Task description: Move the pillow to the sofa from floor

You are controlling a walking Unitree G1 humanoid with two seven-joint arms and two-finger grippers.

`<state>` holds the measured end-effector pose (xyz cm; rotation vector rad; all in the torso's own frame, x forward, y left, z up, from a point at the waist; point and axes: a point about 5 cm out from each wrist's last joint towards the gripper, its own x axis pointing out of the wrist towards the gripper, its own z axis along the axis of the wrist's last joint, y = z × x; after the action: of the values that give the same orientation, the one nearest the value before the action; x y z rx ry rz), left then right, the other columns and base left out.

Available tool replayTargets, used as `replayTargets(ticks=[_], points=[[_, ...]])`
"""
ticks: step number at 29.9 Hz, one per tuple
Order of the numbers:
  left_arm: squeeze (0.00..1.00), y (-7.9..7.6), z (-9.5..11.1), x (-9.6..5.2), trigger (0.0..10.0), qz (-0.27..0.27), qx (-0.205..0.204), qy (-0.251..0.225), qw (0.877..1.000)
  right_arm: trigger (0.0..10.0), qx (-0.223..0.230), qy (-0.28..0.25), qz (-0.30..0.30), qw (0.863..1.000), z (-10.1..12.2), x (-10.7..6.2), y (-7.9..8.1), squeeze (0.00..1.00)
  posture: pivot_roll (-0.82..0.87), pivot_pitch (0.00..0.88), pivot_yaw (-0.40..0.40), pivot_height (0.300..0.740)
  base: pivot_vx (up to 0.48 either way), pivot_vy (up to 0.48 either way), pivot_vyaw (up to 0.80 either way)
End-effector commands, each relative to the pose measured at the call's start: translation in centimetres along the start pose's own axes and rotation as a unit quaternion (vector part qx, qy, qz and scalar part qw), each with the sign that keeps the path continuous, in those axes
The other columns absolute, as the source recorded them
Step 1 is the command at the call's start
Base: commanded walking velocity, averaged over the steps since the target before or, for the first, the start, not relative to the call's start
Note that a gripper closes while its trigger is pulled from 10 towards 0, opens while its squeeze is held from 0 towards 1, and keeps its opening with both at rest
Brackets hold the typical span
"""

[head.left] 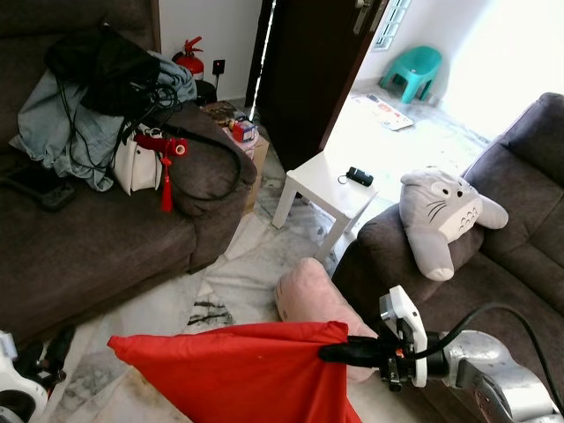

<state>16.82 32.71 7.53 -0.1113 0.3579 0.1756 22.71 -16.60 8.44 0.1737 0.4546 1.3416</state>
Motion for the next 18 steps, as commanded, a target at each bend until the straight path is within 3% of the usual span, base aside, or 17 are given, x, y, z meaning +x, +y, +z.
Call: replayTargets(ticks=[1,7,12,18], points=[[0.00,-0.7,-0.5,0.2,10.0,-0.018,0.011,0.007,1.000,0.0,-0.034,-0.024,0.008,0.999,1.5,-0.2,-0.1,0.00,0.31,0.000,-0.256,0.740,0.000,0.000,0.00],[0.00,0.1,0.2,0.9,10.0,0.026,-0.010,-0.030,0.999,0.0,-0.034,-0.025,0.009,0.999,1.5,-0.1,0.0,0.00,0.31,0.000,-0.257,0.740,0.000,0.000,0.00],[0.00,-1.1,-0.3,0.5,10.0,-0.055,0.026,0.006,0.998,0.0,-0.033,-0.023,0.007,0.999,1.4,-0.5,0.1,0.00,0.30,0.012,-0.263,0.740,0.000,0.000,0.00],[0.00,-2.3,-1.0,0.0,10.0,-0.109,0.062,0.049,0.991,0.0,-0.037,-0.020,-0.002,0.999,1.4,-0.5,-0.4,0.00,0.32,0.025,-0.248,0.740,0.000,0.000,0.00]])
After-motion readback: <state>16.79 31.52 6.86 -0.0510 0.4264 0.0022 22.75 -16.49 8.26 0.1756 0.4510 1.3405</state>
